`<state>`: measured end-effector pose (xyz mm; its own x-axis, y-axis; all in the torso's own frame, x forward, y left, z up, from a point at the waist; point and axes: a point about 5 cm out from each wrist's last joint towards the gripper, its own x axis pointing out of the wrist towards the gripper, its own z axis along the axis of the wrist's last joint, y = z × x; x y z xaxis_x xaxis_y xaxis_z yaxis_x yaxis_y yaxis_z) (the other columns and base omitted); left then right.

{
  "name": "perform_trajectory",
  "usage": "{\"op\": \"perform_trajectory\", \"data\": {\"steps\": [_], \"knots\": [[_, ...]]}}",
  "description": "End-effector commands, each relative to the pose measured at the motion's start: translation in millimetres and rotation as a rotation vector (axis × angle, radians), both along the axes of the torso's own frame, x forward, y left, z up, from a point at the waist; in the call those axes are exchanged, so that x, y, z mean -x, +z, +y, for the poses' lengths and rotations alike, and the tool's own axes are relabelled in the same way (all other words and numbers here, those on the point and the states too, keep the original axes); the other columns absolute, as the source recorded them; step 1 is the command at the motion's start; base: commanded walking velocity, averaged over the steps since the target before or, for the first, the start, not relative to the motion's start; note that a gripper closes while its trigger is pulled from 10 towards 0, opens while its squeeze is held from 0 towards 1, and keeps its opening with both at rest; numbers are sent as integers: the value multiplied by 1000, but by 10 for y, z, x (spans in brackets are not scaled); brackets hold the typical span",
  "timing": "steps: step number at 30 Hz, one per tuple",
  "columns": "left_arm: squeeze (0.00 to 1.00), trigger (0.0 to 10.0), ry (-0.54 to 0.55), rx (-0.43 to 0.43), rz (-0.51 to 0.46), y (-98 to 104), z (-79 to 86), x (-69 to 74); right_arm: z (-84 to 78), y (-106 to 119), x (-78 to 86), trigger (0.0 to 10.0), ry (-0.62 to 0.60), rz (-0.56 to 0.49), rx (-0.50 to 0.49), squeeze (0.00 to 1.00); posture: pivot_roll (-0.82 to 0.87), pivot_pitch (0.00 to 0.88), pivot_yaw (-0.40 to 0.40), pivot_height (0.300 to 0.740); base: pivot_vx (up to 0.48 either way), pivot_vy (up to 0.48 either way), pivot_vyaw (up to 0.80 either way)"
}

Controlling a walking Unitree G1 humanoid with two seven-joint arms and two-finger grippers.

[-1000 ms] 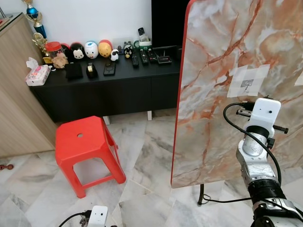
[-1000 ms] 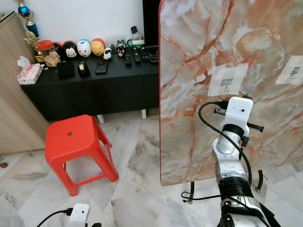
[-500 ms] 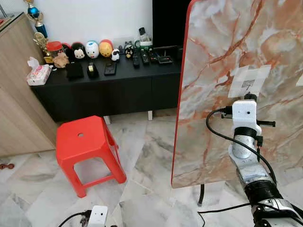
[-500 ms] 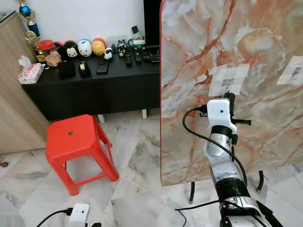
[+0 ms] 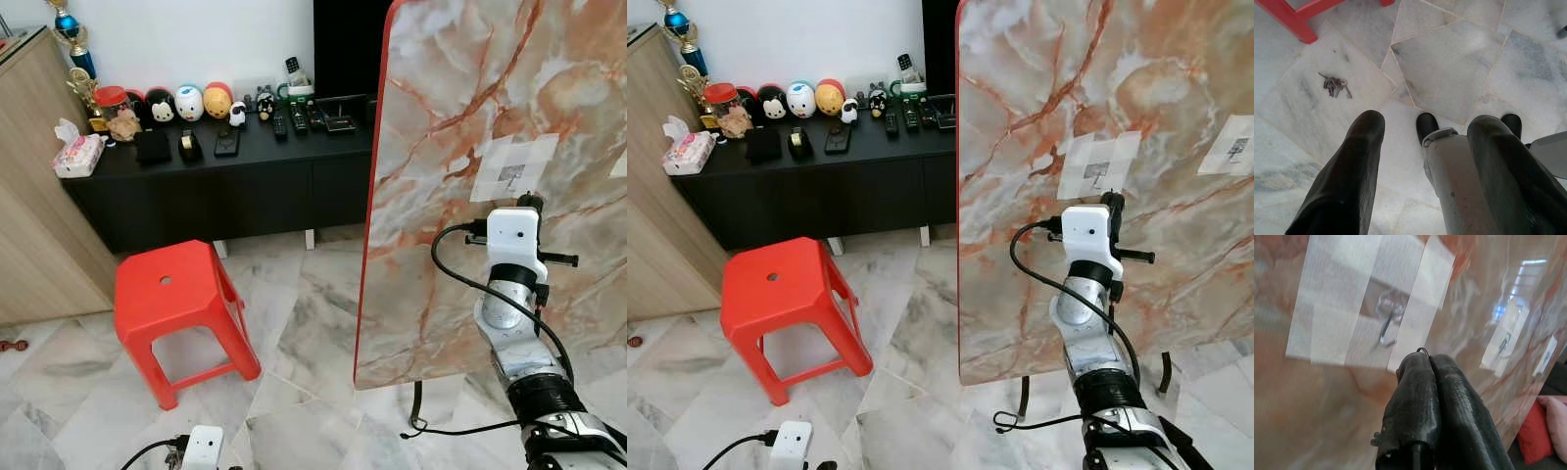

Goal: Hang keys on a hook

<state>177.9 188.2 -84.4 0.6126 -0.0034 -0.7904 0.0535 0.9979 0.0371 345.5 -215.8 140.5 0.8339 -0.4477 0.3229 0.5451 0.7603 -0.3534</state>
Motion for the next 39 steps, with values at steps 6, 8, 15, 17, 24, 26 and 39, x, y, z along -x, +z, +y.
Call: {"op": "perform_trajectory", "data": {"steps": [6,8,15,17,24,26,39], "knots": [[0,10000,-11,-16,18,-18,32,45,-23,11,-15,10000,-21,6,-7,0,-10,52,10,740,0,0,0],[0,10000,-9,-16,19,-20,34,50,-40,27,-24,10000,-25,3,-9,0,-9,52,10,740,0,0,0],[0,10000,4,-13,18,-21,42,55,-39,70,-65,10000,-24,-2,-21,0,-7,54,11,740,0,0,0],[0,10000,12,-13,17,-20,47,53,-40,79,-74,10000,-24,-2,-22,0,-8,54,11,740,0,0,0],[0,10000,19,-18,13,-10,72,39,-49,146,-134,10000,-23,-5,-23,0,-5,54,10,740,0,0,0],[0,10000,21,-18,13,-10,72,39,-47,155,-143,10000,-22,-5,-23,0,-5,56,10,740,0,0,0],[0,10000,22,-16,11,-8,69,34,15,186,-207,10000,30,12,-18,0,-6,58,10,740,0,0,0]]}}
